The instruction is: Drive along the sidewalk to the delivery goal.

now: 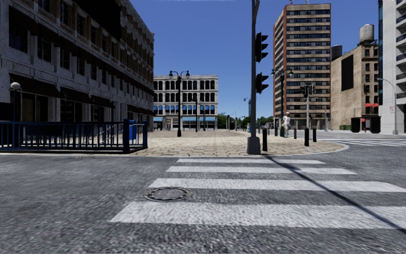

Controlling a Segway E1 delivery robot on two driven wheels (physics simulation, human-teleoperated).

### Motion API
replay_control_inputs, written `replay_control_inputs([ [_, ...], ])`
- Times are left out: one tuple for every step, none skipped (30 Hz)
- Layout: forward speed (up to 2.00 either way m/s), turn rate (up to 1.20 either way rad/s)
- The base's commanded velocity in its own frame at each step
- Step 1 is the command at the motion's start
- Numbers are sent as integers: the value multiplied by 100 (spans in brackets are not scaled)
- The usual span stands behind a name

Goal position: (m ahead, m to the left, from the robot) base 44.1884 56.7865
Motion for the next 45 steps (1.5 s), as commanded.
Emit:
replay_control_inputs([
  [200,0],
  [200,0],
  [200,0],
  [200,0],
  [200,0],
  [200,0],
  [200,0],
  [200,0],
  [200,0],
  [200,0],
  [200,0],
  [200,0],
  [200,0],
  [200,0],
  [200,0],
  [200,0],
  [200,0],
  [200,0],
  [200,0],
  [200,0],
  [200,0],
  [200,0],
  [200,0],
  [200,0],
  [200,0],
  [200,0],
  [200,0],
  [200,0],
  [200,0],
  [200,0],
  [200,0],
  [200,0],
  [200,0],
  [200,0],
  [200,0],
  [200,0],
  [200,0],
  [200,0],
  [200,0],
  [200,0],
  [200,0],
  [200,0],
  [200,0],
  [200,0],
  [200,0],
])
